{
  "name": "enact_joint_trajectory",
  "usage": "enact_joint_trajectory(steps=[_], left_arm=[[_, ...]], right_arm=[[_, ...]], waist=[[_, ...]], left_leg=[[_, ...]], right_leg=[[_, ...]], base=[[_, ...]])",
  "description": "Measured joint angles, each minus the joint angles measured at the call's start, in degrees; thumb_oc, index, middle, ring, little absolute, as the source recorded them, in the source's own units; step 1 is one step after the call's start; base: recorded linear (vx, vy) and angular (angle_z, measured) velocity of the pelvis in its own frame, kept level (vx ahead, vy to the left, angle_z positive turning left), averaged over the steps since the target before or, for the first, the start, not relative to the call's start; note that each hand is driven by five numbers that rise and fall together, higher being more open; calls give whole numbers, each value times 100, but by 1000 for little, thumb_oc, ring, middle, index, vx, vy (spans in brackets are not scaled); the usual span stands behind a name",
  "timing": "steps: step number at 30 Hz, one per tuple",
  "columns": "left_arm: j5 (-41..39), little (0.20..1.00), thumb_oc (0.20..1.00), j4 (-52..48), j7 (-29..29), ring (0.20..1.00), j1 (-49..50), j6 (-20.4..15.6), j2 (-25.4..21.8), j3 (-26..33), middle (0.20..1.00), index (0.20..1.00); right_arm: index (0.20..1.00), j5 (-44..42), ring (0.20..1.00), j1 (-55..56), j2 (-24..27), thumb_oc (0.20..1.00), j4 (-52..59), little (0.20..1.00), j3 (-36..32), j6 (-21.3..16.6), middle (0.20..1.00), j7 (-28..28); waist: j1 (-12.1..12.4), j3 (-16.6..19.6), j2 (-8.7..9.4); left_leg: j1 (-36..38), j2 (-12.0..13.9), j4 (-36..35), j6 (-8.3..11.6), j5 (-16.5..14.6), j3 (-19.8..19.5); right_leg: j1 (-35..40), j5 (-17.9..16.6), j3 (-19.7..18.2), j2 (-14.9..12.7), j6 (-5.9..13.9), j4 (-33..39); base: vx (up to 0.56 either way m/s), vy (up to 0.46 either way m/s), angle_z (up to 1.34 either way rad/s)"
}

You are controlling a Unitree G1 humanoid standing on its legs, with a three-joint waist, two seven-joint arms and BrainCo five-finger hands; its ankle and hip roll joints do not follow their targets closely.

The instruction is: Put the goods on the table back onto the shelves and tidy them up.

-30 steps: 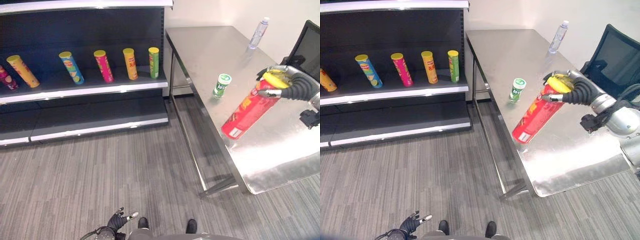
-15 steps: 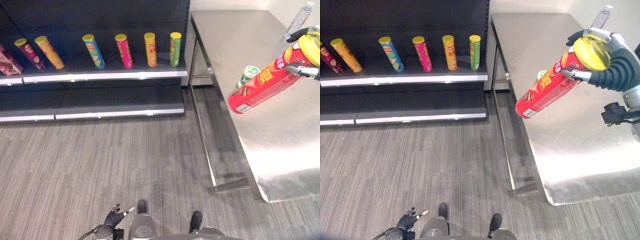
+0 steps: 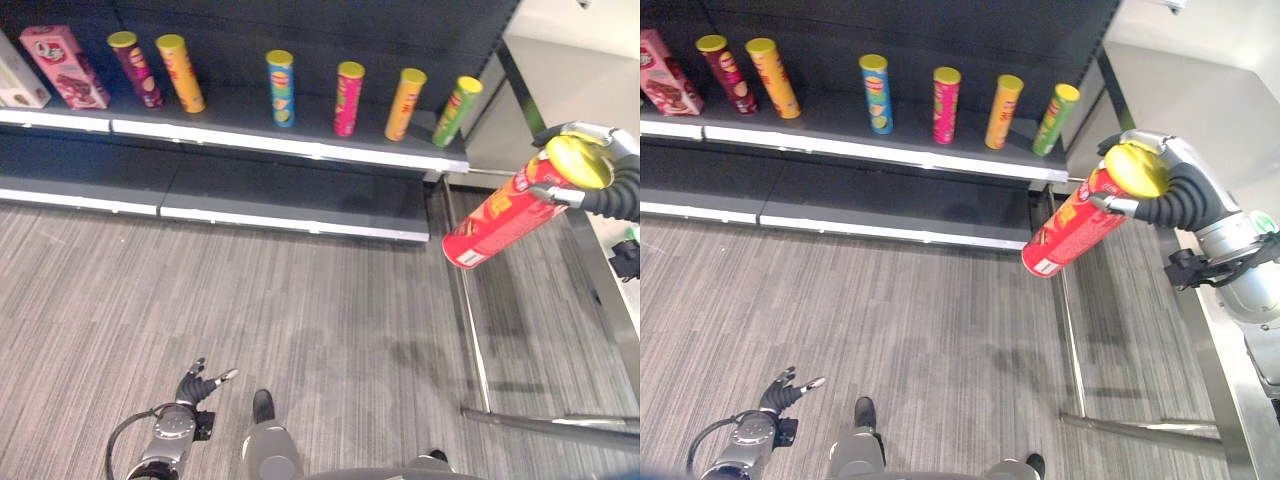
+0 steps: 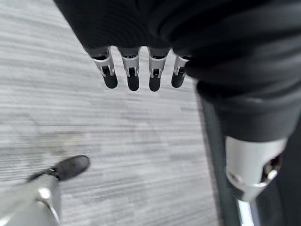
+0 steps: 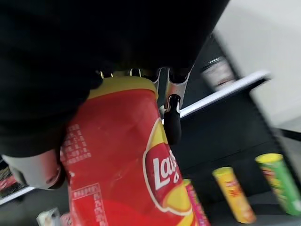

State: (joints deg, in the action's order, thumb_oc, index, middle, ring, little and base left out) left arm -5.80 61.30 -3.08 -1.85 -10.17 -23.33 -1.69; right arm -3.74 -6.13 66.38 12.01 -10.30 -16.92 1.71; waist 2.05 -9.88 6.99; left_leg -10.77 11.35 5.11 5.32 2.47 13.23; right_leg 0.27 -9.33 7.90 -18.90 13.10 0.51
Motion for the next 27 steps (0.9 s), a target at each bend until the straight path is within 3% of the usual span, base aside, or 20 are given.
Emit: enact_joint_trajectory(steps=[1, 2, 3, 4, 6, 7, 8, 9, 10, 11, 12, 13, 14, 15, 17, 21, 23, 25, 26, 27], left_arm=[[2, 1000, 1000, 0, 3, 1000, 31, -9, 14, -21, 1000, 1000], [-2, 1000, 1000, 16, 4, 1000, 40, -9, 79, -31, 1000, 1000], [-2, 1000, 1000, 3, 37, 1000, 94, -9, 255, -69, 1000, 1000], [-4, 1000, 1000, 55, 54, 1000, 96, -9, 380, -80, 1000, 1000], [-8, 1000, 1000, 112, 89, 1000, 68, -2, 604, -196, 1000, 1000], [-10, 1000, 1000, 161, 132, 1000, 50, 15, 681, -341, 1000, 1000], [-15, 1000, 1000, 157, 133, 1000, 111, 16, 670, -339, 1000, 1000], [-29, 1000, 1000, 135, 130, 1000, 15, 9, 580, -376, 1000, 1000], [-25, 1000, 1000, 155, 140, 1000, 30, 4, 587, -417, 1000, 1000], [-24, 1000, 1000, 162, 166, 1000, -46, 31, 462, -456, 1000, 1000], [-13, 1000, 1000, 132, 221, 1000, -73, 35, 473, -465, 1000, 1000], [-13, 1000, 1000, 47, 234, 1000, -96, 49, 592, -495, 1000, 1000], [-9, 1000, 1000, -53, 284, 1000, -32, 38, 706, -493, 1000, 1000], [-2, 1000, 1000, -68, 329, 1000, 91, 53, 828, -491, 1000, 1000], [1, 1000, 1000, -280, 333, 1000, 308, 65, 807, -506, 1000, 1000], [25, 1000, 1000, -385, 335, 1000, 249, 104, 667, -498, 1000, 1000], [26, 1000, 1000, -424, 341, 1000, 248, 101, 673, -501, 1000, 1000], [28, 1000, 1000, -460, 344, 1000, 311, 101, 574, -471, 1000, 1000], [31, 1000, 1000, -440, 359, 1000, 297, 108, 571, -467, 1000, 1000], [28, 1000, 1000, -443, 359, 1000, 315, 106, 590, -438, 1000, 1000]], right_arm=[[200, 28, 200, -13, 77, 200, -7, 200, 1, -8, 200, -7], [200, 33, 200, -54, 123, 200, -39, 200, 2, -13, 200, -8], [200, 33, 200, -172, 125, 200, -218, 200, 2, 16, 200, -16], [200, 33, 200, -187, 129, 200, -350, 200, 31, 58, 200, -20], [200, 33, 200, -201, 182, 200, -499, 200, 95, 146, 200, -19], [200, 33, 200, -29, 212, 200, -375, 200, 105, 148, 200, 2], [200, 33, 200, 17, 243, 200, -277, 200, 116, 134, 200, 26], [200, 32, 200, 26, 249, 200, -47, 200, 91, 104, 200, 39], [200, 26, 200, 39, 226, 200, -24, 200, 89, 92, 200, 43], [200, 25, 200, 140, 107, 200, 165, 200, 33, 81, 200, 52], [200, 27, 200, 373, -8, 200, 224, 200, -46, 82, 200, 71], [200, 27, 200, 491, -23, 200, 222, 200, -159, 111, 200, 107], [200, 28, 200, 502, -10, 200, 216, 200, -178, 141, 200, 119], [200, 24, 200, 608, -11, 200, 252, 200, -288, 140, 200, 123], [200, 25, 200, 860, 10, 200, 314, 200, -546, 145, 200, 155], [200, 25, 200, 897, -60, 200, 267, 200, -609, 135, 200, 242], [200, 26, 200, 933, -77, 200, 183, 200, -595, 155, 200, 282], [200, 24, 200, 1107, -134, 200, 279, 200, -736, 135, 200, 294], [200, 26, 200, 1150, -176, 200, 296, 200, -799, 136, 200, 309], [200, 27, 200, 1161, -168, 200, 315, 200, -818, 148, 200, 315]], waist=[[2, 43, 70], [30, 64, 105], [-12, 52, 14], [-34, 18, -37], [-110, -134, -253], [-304, -230, -368], [-339, -233, -360], [-359, -355, -211], [-371, -436, -282], [-552, -502, -149], [-753, -483, 61], [-751, -527, 99], [-647, -514, 65], [-648, -527, -18], [-831, -473, -316], [-809, -471, -305], [-810, -386, -394], [-800, -248, -324], [-799, -236, -266], [-787, -200, -283]], left_leg=[[-2, -148, -3, -25, -18, -48], [25, -203, -7, -19, -19, -42], [-18, -232, -9, -22, -16, -14], [1, -288, -4, -39, -28, 27], [220, -326, -205, -280, -20, 10], [398, -315, -524, -459, 41, -279], [410, -375, -618, -513, 70, -349], [432, -391, -660, -536, 66, -453], [400, -408, -619, -535, 56, -596], [354, -433, -676, -464, -6, -865], [455, -715, -507, -525, -39, -923], [396, -844, 186, -427, -200, -867], [405, -970, 794, -415, -652, -750], [698, -1157, 964, -353, -1026, -766], [1336, -1056, -78, -436, -1120, -976], [1630, -924, -299, -407, -1039, -1113], [1824, -858, -294, -139, -1072, -1156], [1644, -916, 338, 316, -1323, -1110], [1414, -930, 934, 465, -1420, -1050], [1208, -917, 1412, 475, -1424, -1035]], right_leg=[[67, 3, -36, 174, -45, 171], [126, 36, 248, 112, -113, 156], [114, 5, 185, 112, -76, -45], [26, 13, 28, 102, -63, -392], [-481, 85, -346, 122, 32, -1662], [-912, 1079, -910, 528, 380, -1982], [-1010, 1190, -957, 705, 332, -1673], [-1302, 1238, -1026, 1202, 247, -1221], [-1414, 1254, -993, 1486, 156, -1108], [-1488, 1270, -1019, 1849, 58, -805], [-1359, 864, -989, 1743, -429, -639], [-1244, 798, -934, 1646, -507, -623], [-1164, 851, -932, 1594, -519, -648], [-1061, 946, -831, 1591, -631, -747], [-1064, 1074, -390, 1748, -781, -1094], [-970, 1208, -163, 1770, -800, -1397], [-927, 1400, 137, 1768, -661, -1697], [-540, 1768, 281, 1703, -659, -1308], [-465, 1664, 250, 1697, -1006, -1185], [-414, 1576, 224, 1662, -1075, -1102]], base=[[77, 179, 29], [174, 289, 52], [278, 402, 50], [310, 393, 61], [229, 211, 60], [197, 140, 88], [412, 224, 97], [344, 118, 63], [490, 137, 112], [388, 61, 181], [391, 36, 190], [383, 20, 116], [379, 10, 43], [366, 9, 37], [355, 21, 62], [376, 51, 19], [382, 72, 24], [316, 59, 14], [208, 18, -10], [255, -4, -28]])
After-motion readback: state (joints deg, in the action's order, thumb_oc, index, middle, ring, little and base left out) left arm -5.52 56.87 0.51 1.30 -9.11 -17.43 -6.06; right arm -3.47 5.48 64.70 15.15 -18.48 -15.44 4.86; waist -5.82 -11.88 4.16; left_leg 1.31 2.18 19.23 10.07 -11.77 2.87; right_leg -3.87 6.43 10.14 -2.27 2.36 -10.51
